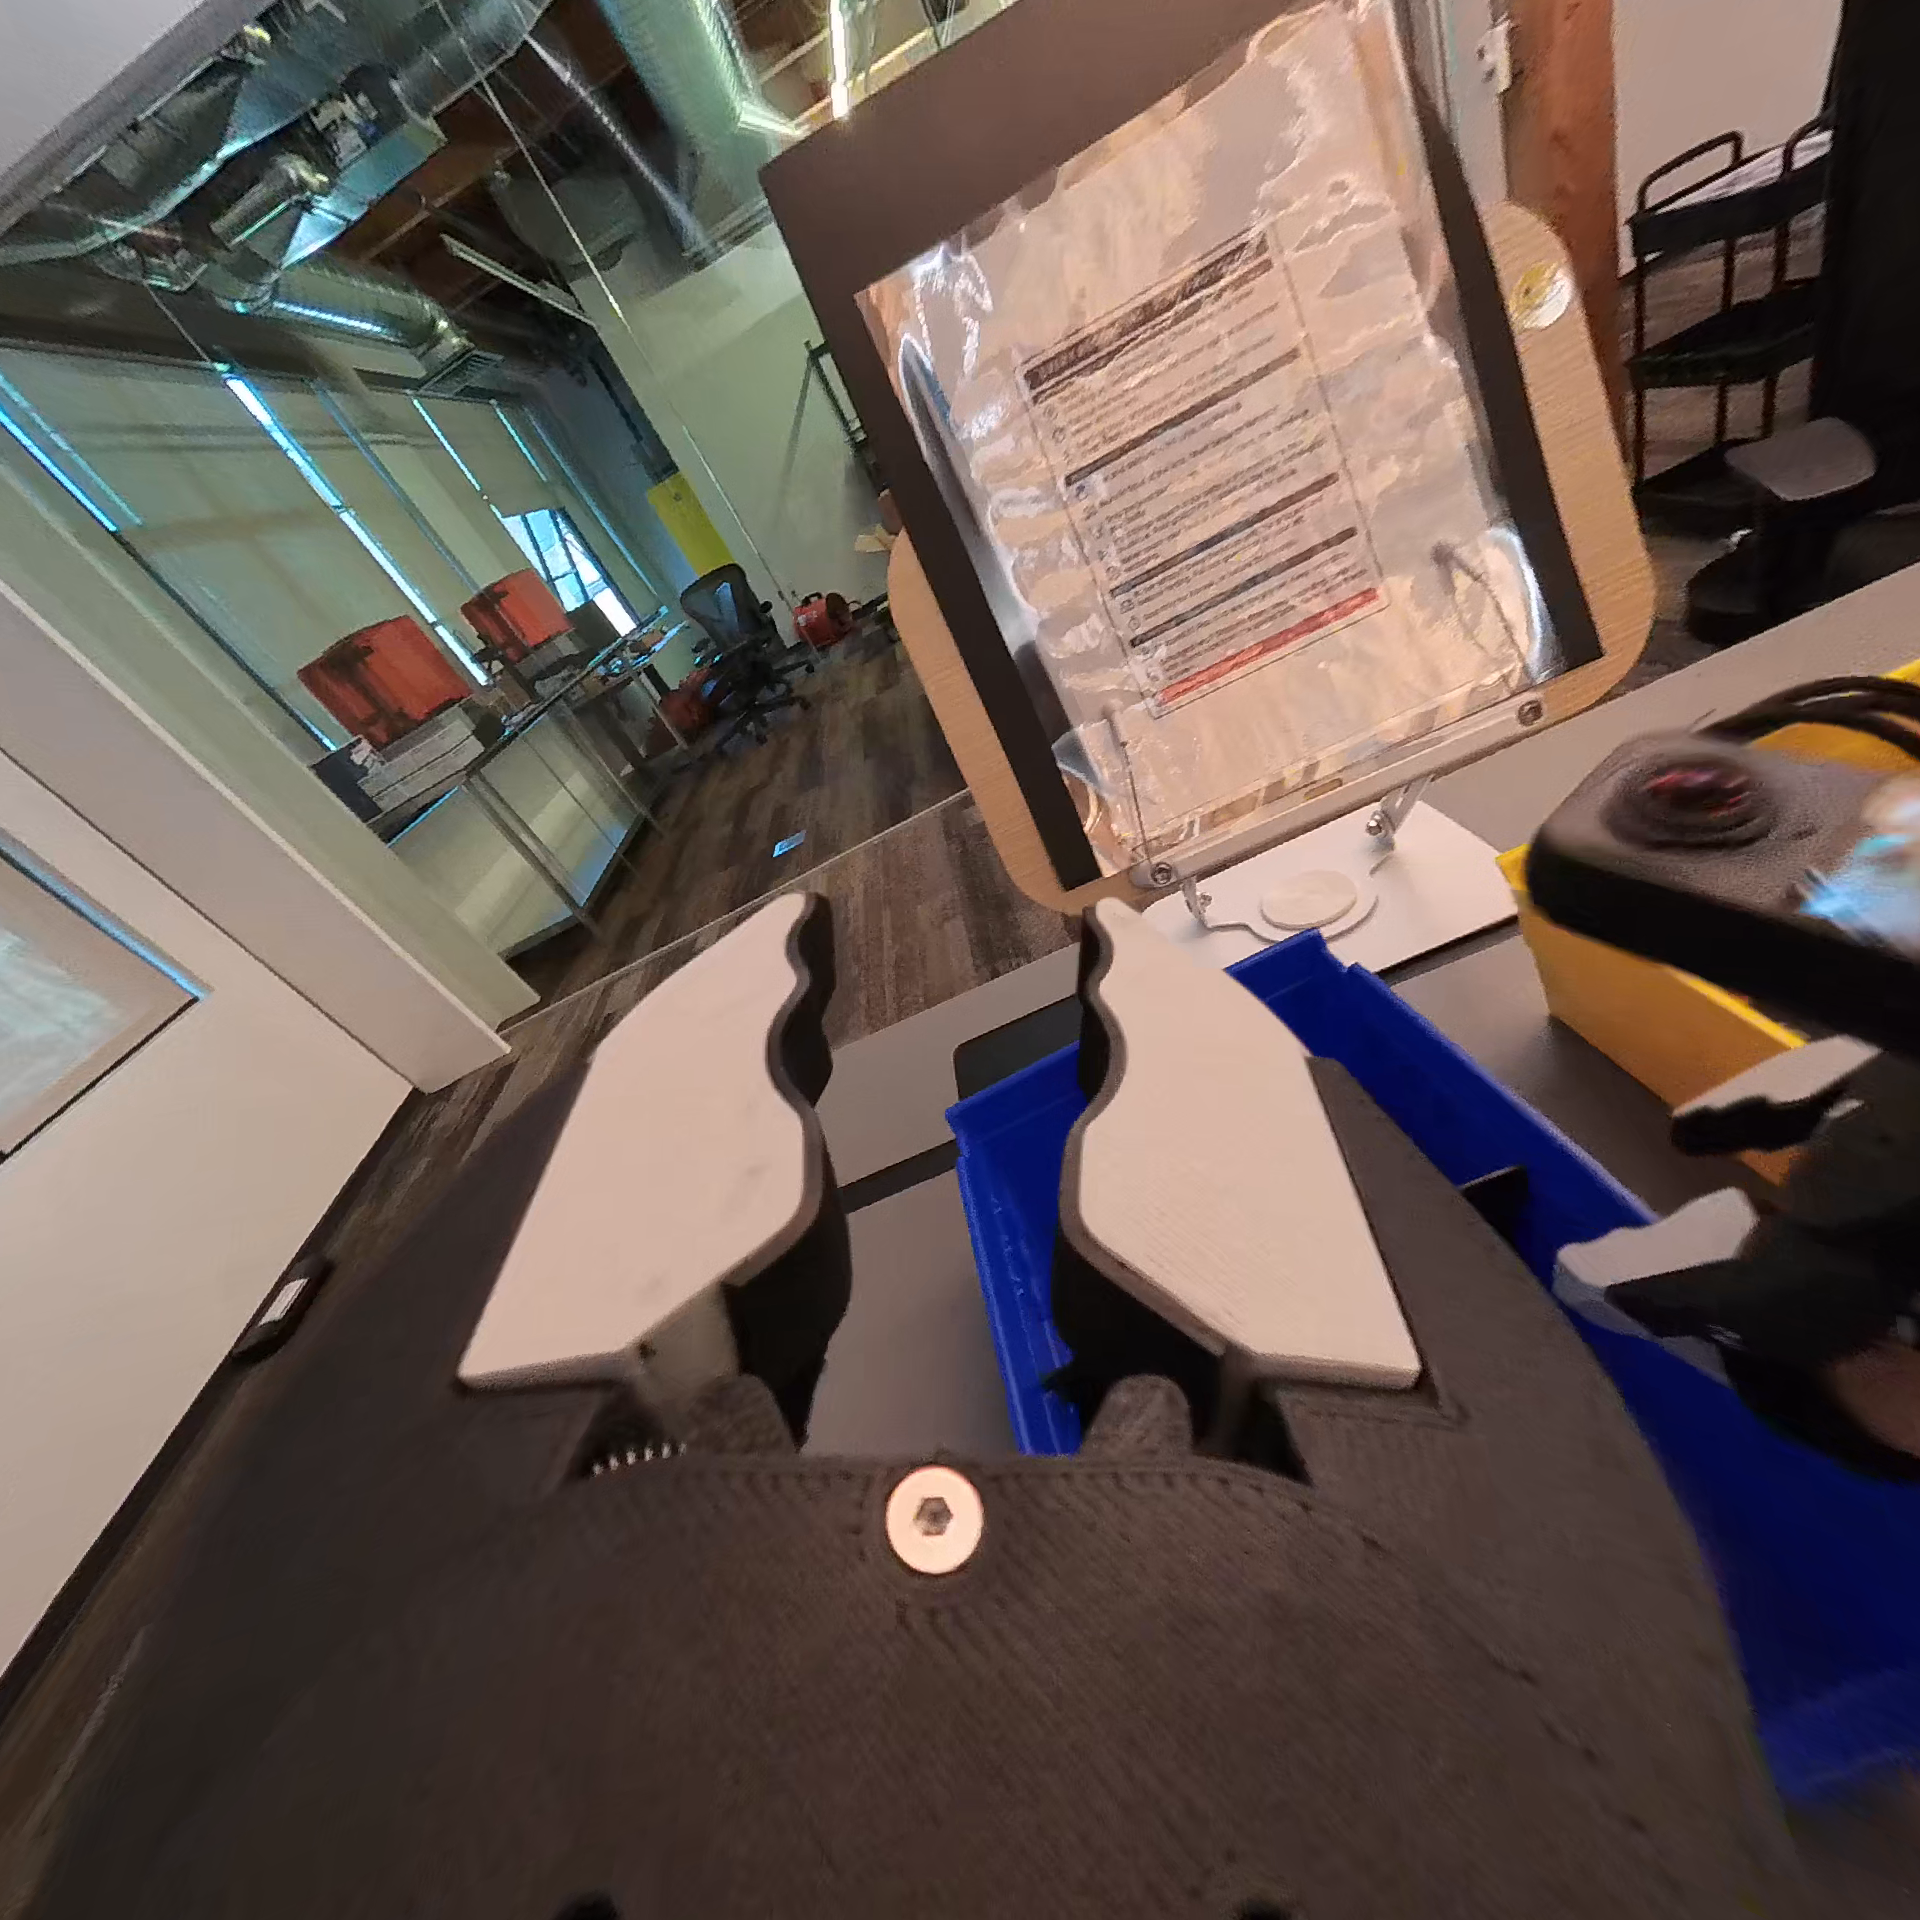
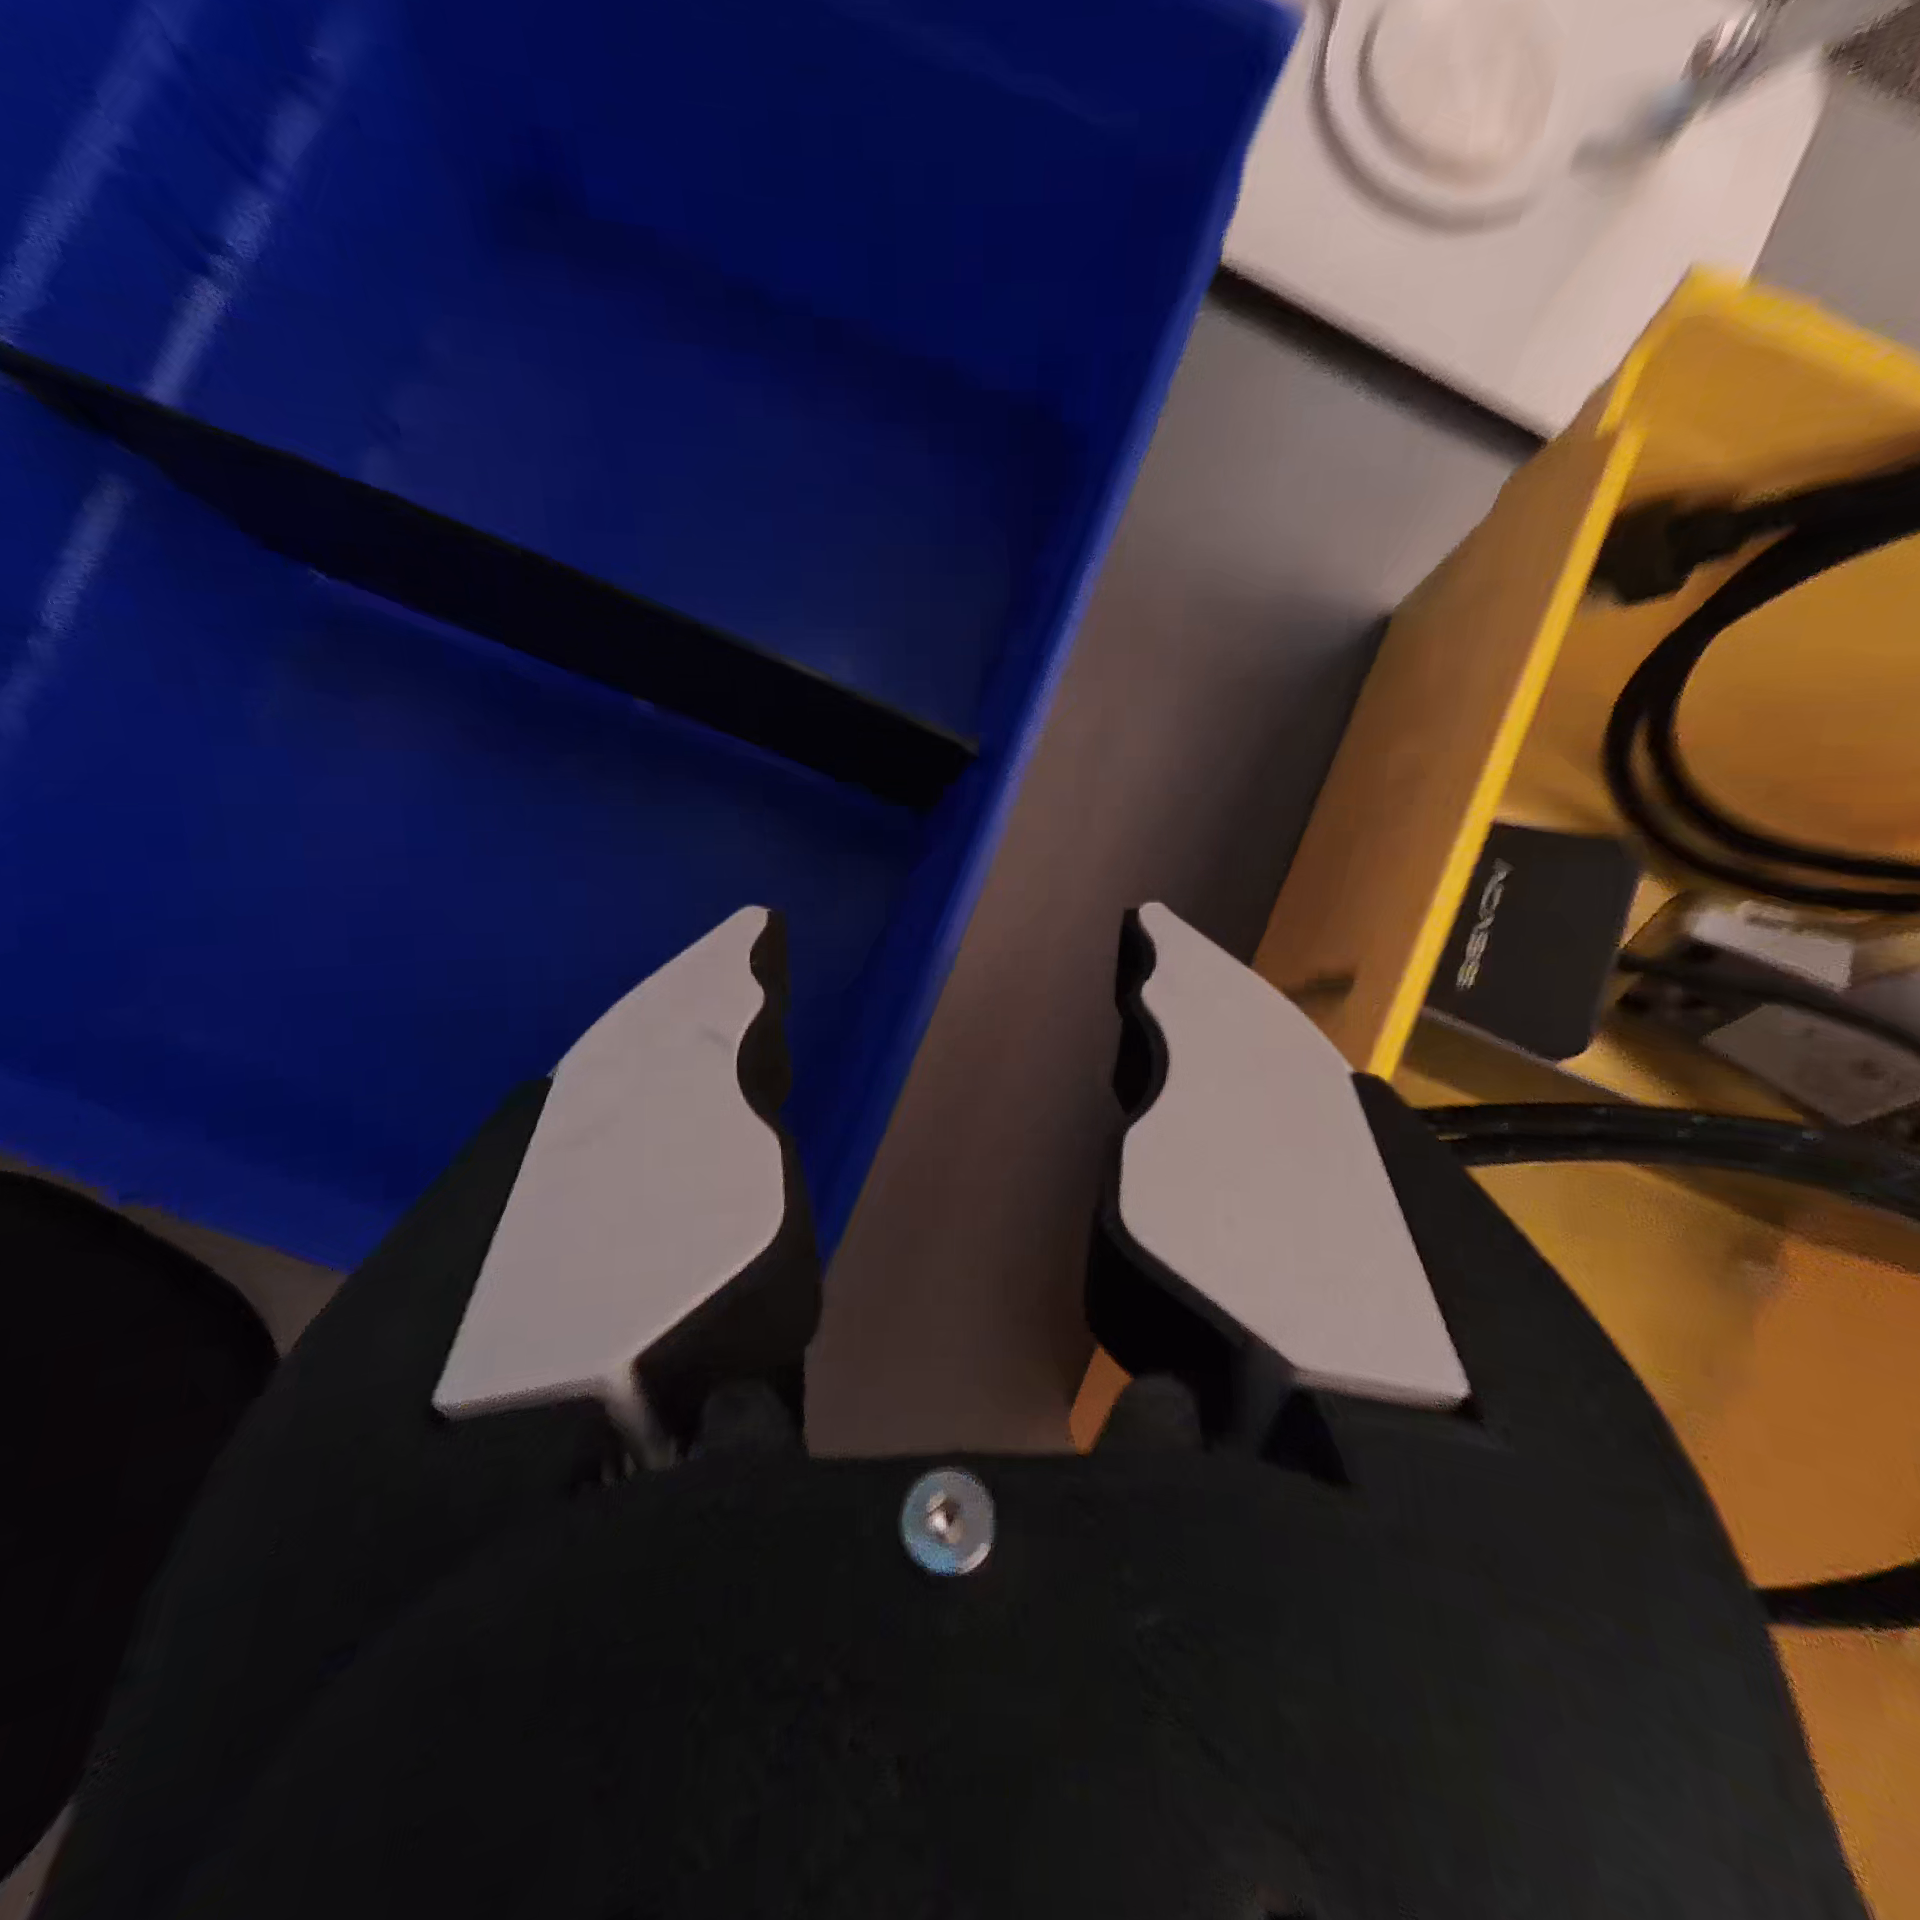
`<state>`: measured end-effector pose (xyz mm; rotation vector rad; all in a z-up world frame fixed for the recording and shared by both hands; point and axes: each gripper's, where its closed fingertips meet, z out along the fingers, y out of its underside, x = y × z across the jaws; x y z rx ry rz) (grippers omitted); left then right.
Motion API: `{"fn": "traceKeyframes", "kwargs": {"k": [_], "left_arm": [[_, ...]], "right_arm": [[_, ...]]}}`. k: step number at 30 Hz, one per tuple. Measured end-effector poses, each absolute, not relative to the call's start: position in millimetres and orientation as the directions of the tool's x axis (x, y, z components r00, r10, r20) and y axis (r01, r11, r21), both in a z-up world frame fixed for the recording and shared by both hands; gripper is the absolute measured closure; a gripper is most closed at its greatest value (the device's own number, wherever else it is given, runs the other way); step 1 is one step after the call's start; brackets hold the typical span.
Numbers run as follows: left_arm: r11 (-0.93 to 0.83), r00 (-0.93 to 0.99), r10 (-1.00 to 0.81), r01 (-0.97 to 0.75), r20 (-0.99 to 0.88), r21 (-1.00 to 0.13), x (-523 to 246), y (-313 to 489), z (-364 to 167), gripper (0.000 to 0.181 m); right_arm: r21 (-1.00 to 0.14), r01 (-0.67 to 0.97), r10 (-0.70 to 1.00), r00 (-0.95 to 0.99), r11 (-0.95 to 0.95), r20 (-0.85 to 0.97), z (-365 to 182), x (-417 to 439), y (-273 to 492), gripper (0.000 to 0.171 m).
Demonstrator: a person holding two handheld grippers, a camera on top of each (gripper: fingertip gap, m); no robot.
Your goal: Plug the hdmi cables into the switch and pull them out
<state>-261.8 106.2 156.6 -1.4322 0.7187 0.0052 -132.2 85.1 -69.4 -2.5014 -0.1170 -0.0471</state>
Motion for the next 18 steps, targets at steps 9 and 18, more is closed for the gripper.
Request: {"fn": "traceKeyframes", "kwargs": {"k": [9,18], "left_arm": [[0.183,0.762,-0.475,-0.404,-0.441,-0.896,-252,95,155,0.137],[0.161,0.763,-0.501,-0.381,-0.408,-0.91,-258,97,155,0.137]], "right_arm": [[-0.694,0.087,-0.026,0.988,-0.715,0.151,-80,-125,98,0.116],[-0.653,0.087,0.004,0.992,-0.753,0.128,-89,-128,99,0.12]]}}
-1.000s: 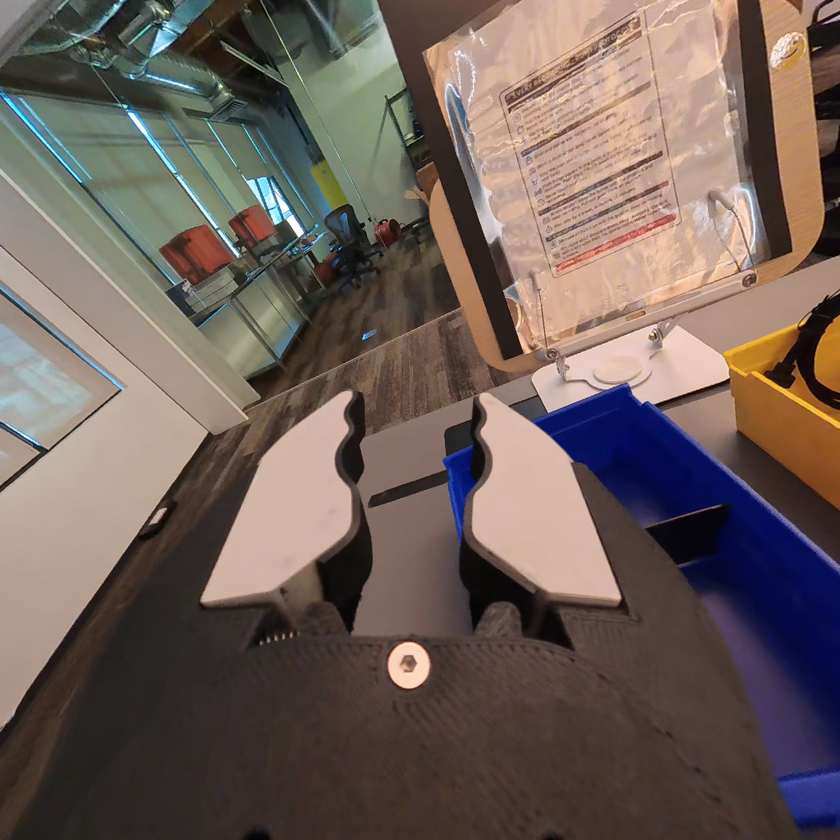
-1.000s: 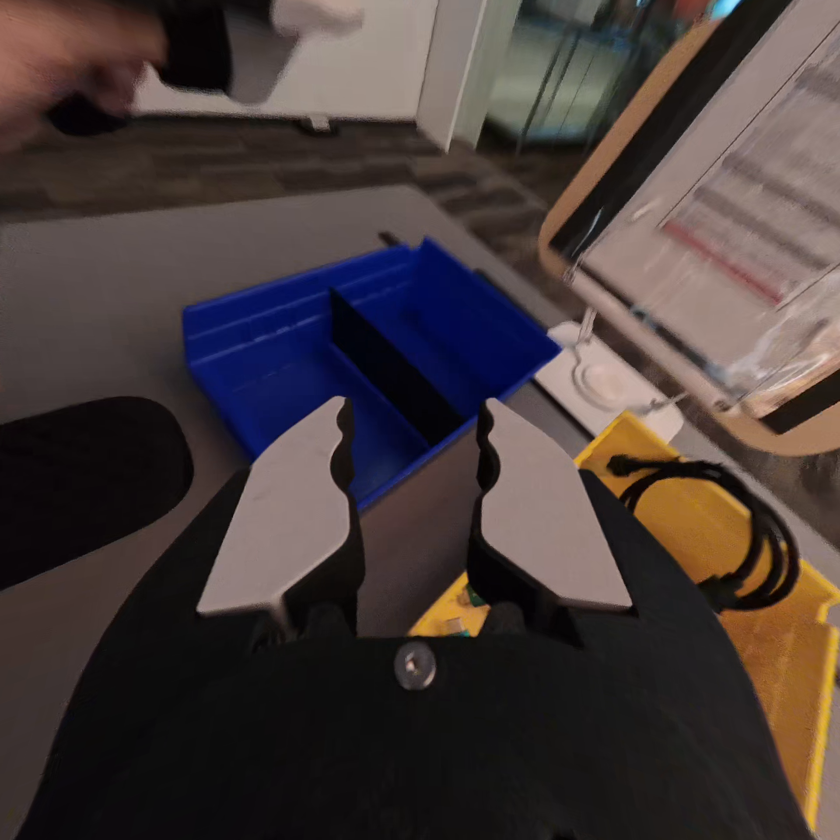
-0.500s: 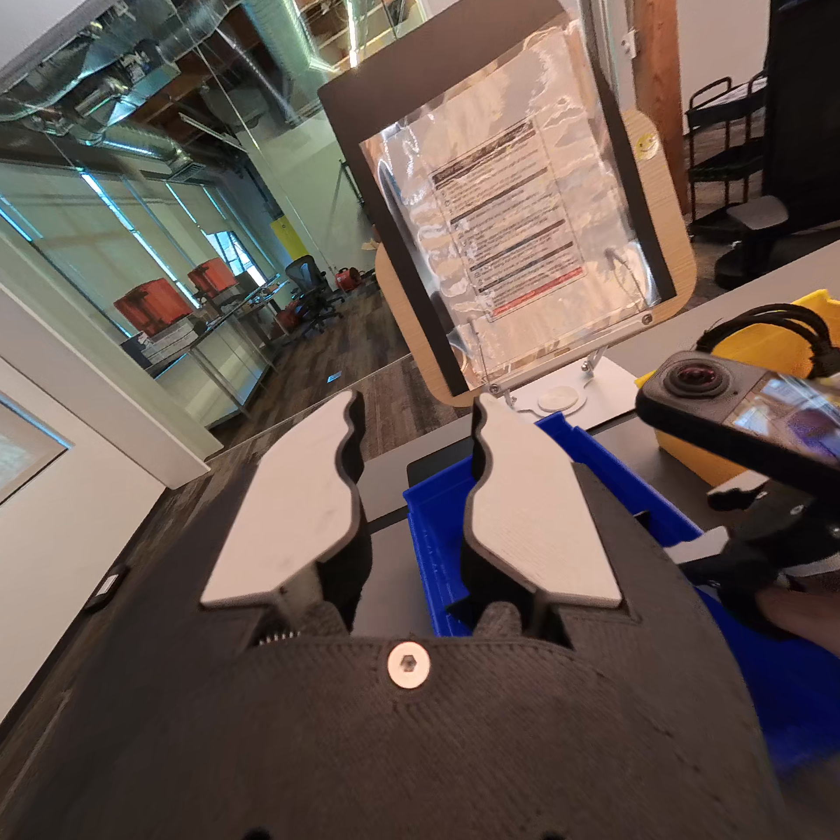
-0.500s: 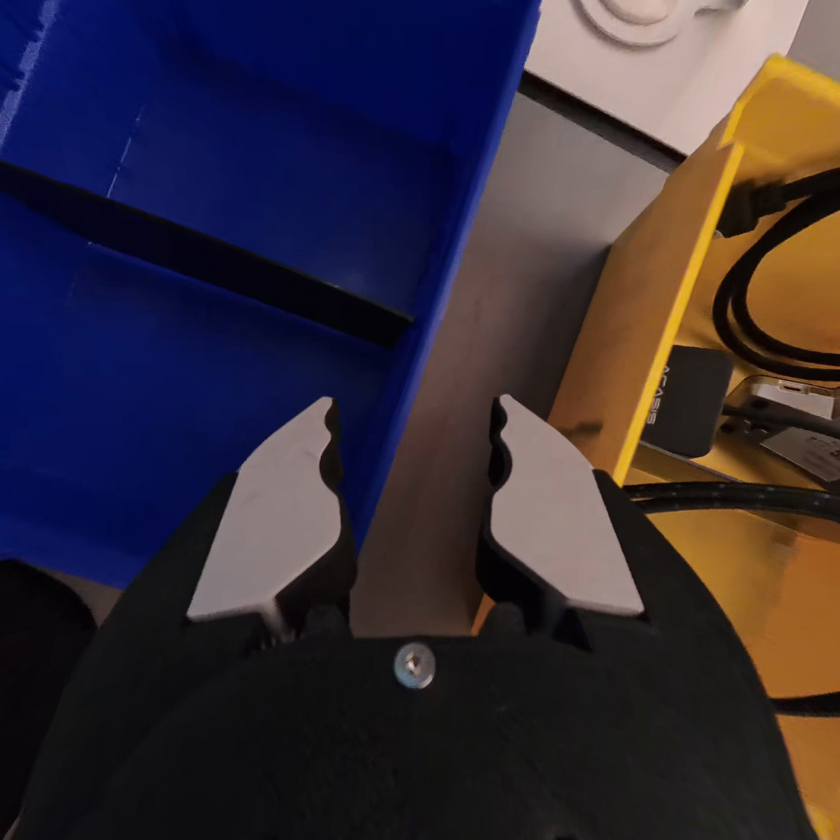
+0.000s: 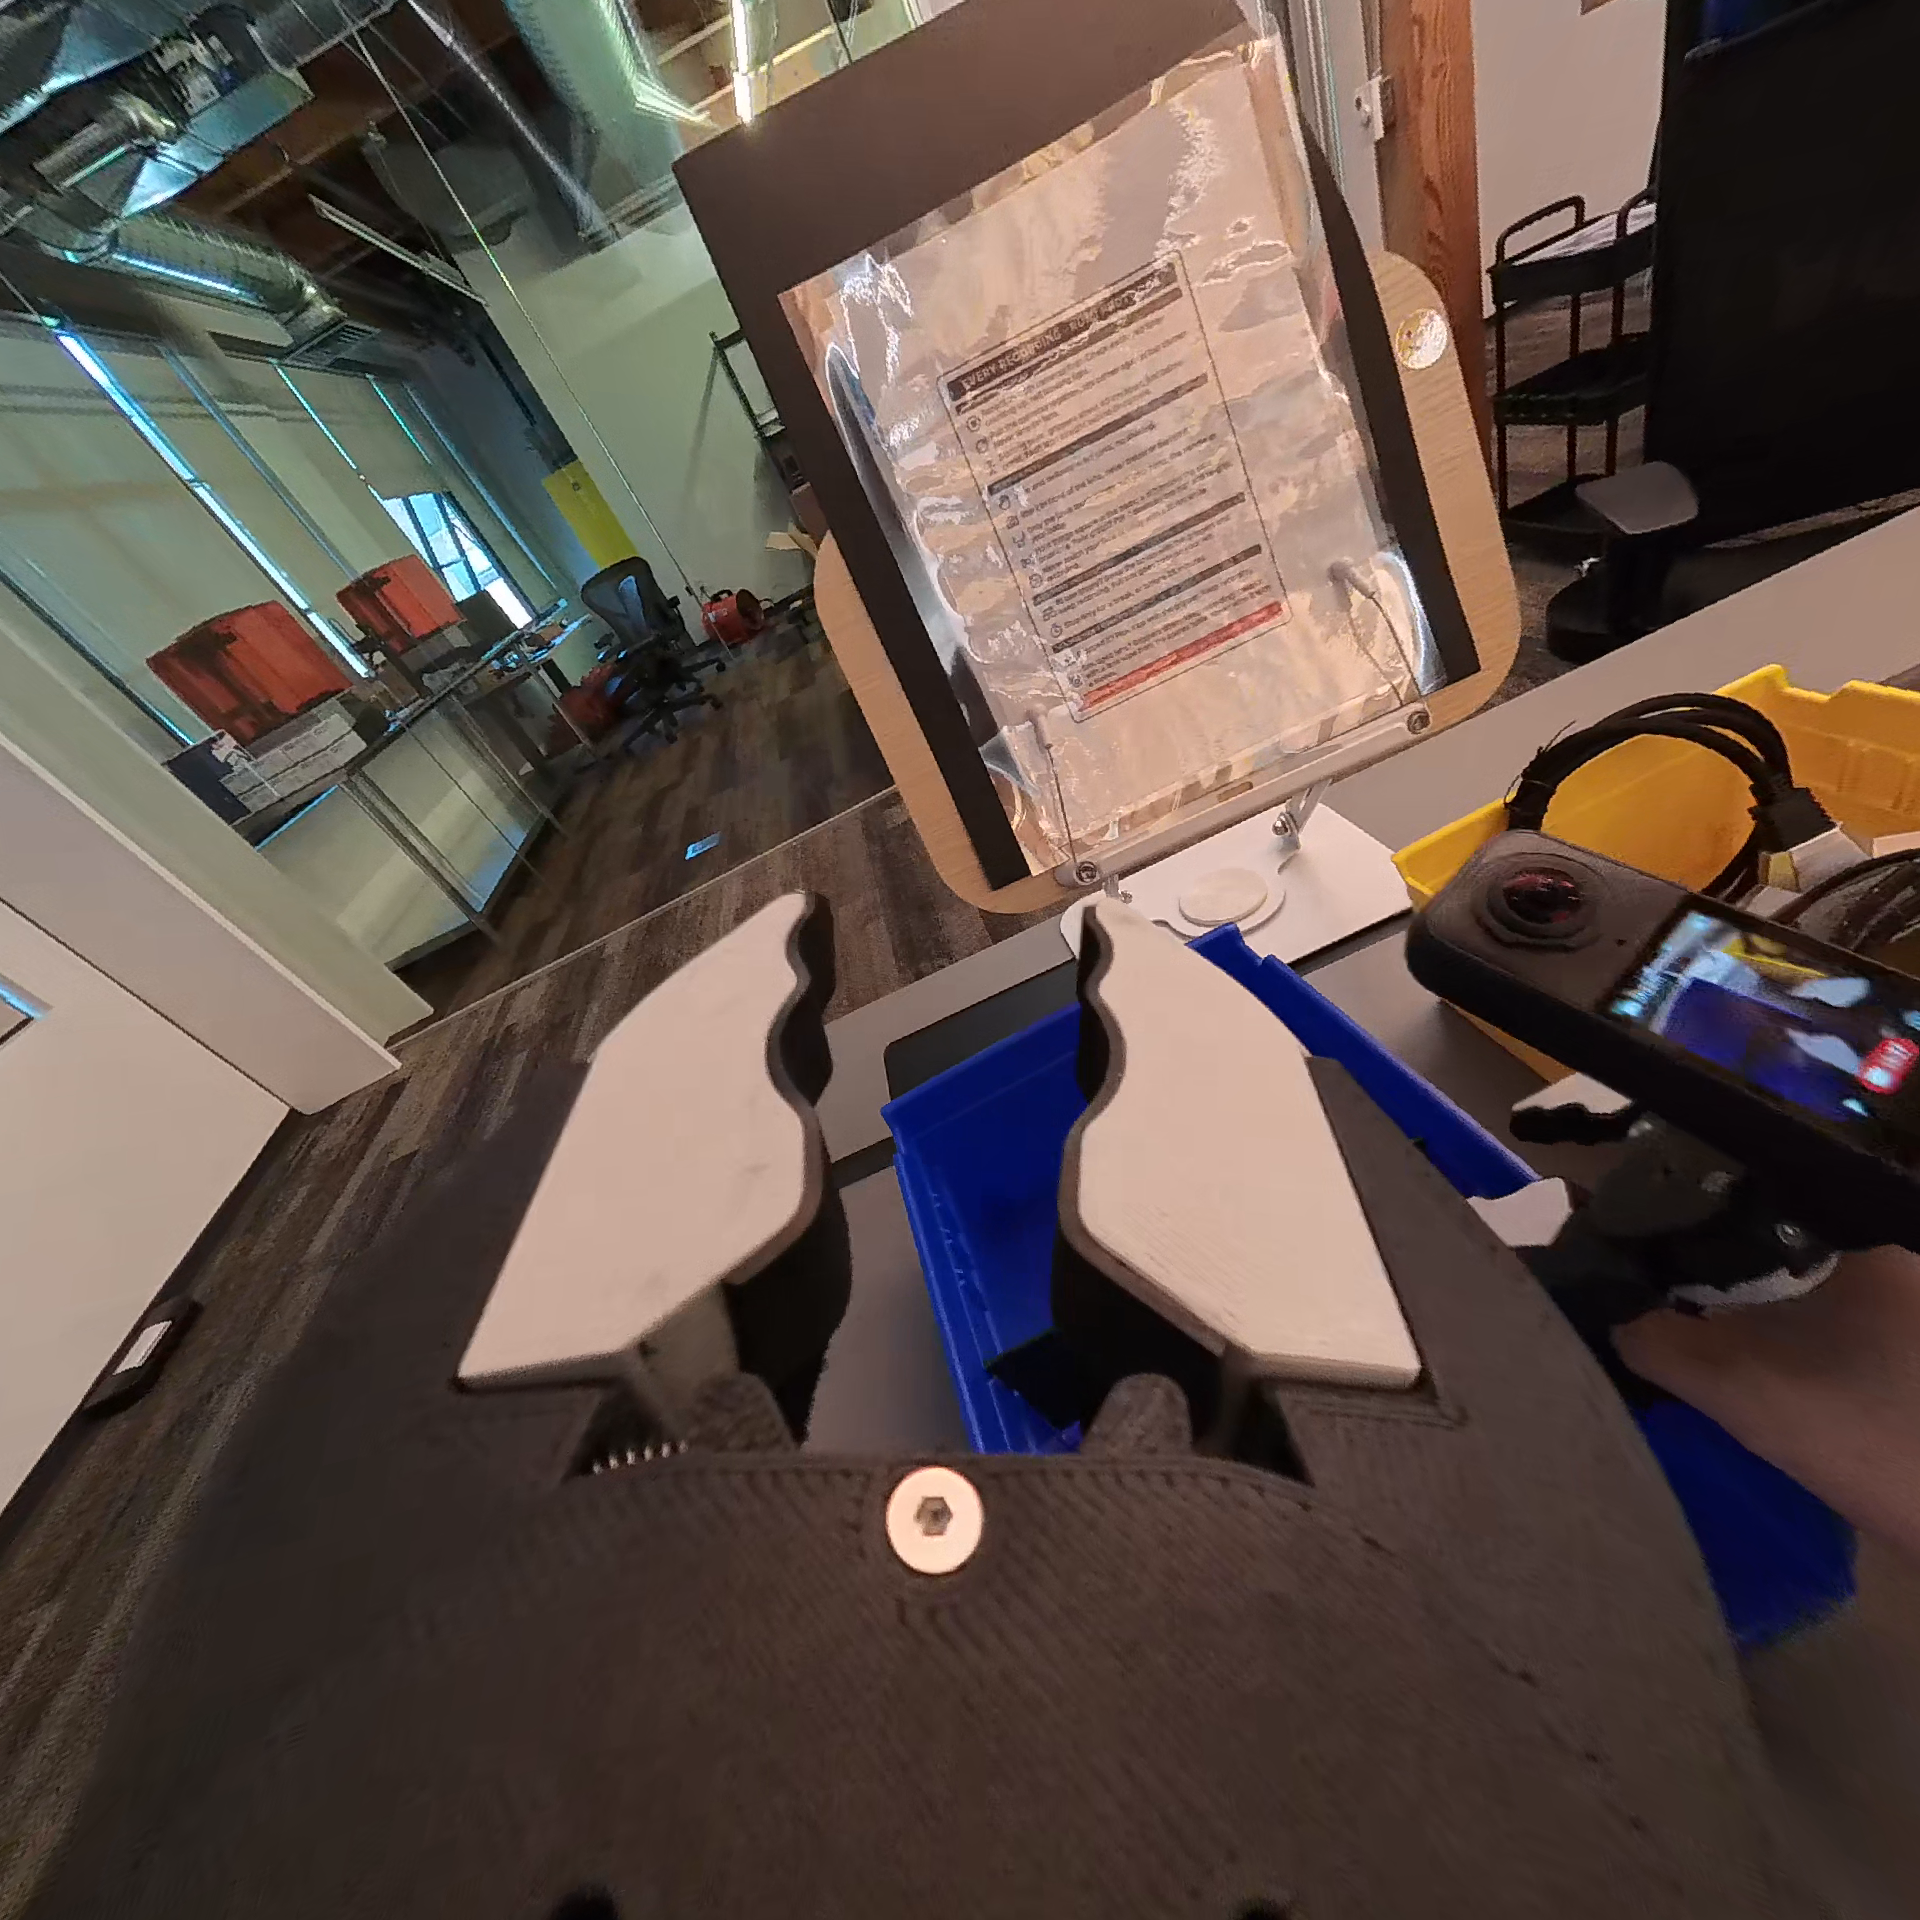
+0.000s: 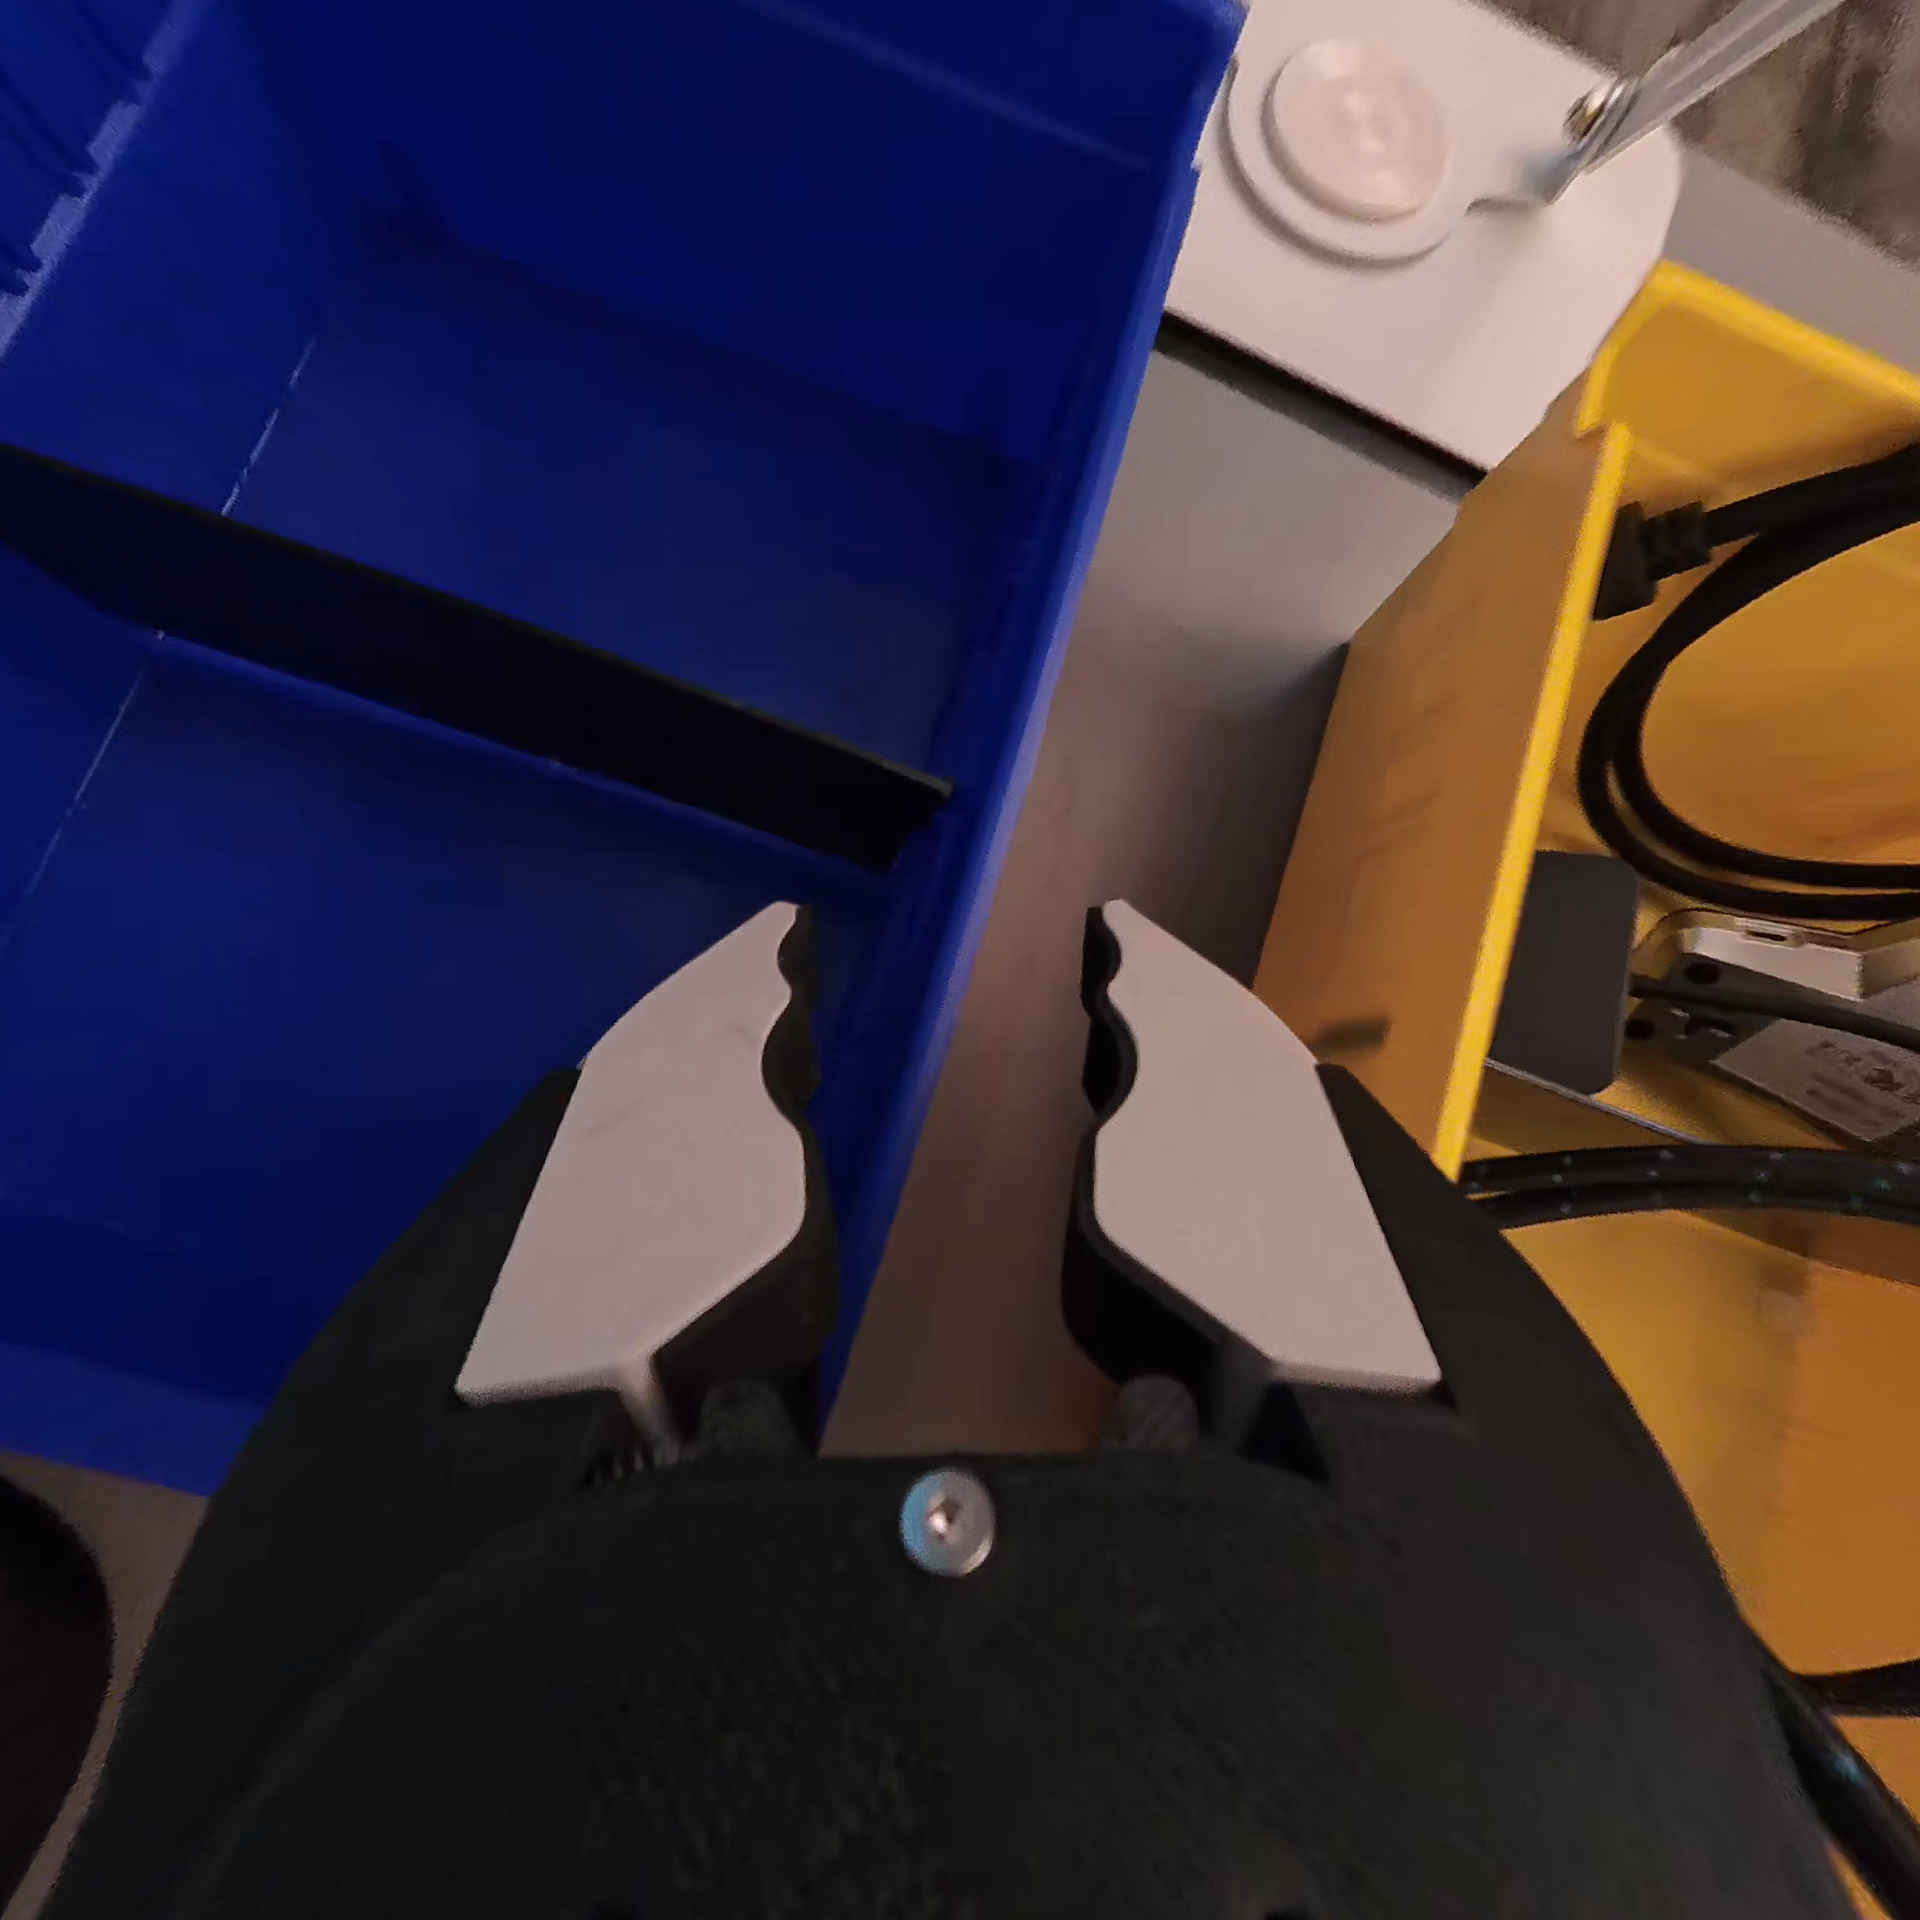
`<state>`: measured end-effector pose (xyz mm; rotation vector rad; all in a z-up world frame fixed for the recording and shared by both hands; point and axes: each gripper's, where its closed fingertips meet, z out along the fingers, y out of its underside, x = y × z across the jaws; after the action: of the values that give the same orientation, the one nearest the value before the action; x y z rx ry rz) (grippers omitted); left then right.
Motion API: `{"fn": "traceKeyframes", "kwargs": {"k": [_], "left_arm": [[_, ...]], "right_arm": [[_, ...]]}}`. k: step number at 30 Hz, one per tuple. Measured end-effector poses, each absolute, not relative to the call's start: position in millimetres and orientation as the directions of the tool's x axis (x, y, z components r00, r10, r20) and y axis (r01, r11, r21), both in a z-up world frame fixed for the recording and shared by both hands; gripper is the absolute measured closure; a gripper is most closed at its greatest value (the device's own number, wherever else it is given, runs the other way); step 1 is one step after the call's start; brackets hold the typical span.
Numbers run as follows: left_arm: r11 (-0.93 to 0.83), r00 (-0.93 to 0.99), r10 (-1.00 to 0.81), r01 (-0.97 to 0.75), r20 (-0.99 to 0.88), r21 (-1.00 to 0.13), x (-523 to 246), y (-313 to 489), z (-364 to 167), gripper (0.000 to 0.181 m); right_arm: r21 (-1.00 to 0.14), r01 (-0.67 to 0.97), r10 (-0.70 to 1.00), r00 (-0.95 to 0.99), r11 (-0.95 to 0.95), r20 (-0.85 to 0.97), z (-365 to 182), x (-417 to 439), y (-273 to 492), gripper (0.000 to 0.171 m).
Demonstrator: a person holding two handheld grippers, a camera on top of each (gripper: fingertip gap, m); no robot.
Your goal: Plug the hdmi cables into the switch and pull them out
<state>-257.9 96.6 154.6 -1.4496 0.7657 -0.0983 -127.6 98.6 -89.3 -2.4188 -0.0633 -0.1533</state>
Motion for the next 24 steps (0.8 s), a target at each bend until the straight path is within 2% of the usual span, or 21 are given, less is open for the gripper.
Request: {"fn": "traceKeyframes", "kwargs": {"k": [2,4,6,7,9,12,15,18,24], "left_arm": [[0.153,0.759,-0.509,-0.384,-0.405,-0.911,-257,97,152,0.137],[0.147,0.756,-0.512,-0.391,-0.408,-0.909,-257,98,150,0.137],[0.146,0.755,-0.508,-0.399,-0.414,-0.905,-256,99,149,0.137],[0.149,0.757,-0.503,-0.401,-0.418,-0.904,-255,100,149,0.137],[0.154,0.756,-0.496,-0.408,-0.427,-0.9,-254,101,149,0.137],[0.15,0.757,-0.48,-0.426,-0.443,-0.892,-254,103,146,0.137],[0.149,0.752,-0.477,-0.441,-0.455,-0.885,-252,104,144,0.137],[0.152,0.742,-0.491,-0.443,-0.457,-0.883,-247,102,142,0.138],[0.162,0.727,-0.501,-0.454,-0.469,-0.876,-243,99,142,0.138]], "right_arm": [[-0.577,0.071,0.037,0.997,-0.814,0.07,-101,-132,96,0.119],[-0.434,0.078,0.066,0.997,-0.898,0.042,-121,-133,87,0.116],[-0.352,0.096,0.091,0.995,-0.931,0.032,-135,-132,84,0.117],[-0.34,0.087,0.089,0.996,-0.936,0.01,-136,-133,84,0.119],[-0.352,0.053,0.075,0.996,-0.934,-0.049,-134,-135,89,0.133],[-0.302,0.076,0.095,0.994,-0.95,-0.052,-136,-133,90,0.135],[-0.216,0.106,0.144,0.975,-0.971,-0.169,-138,-147,83,0.152],[-0.187,0.112,0.145,0.974,-0.976,-0.174,-138,-145,82,0.156],[-0.222,0.134,0.169,0.974,-0.966,-0.148,-135,-146,85,0.159]]}}
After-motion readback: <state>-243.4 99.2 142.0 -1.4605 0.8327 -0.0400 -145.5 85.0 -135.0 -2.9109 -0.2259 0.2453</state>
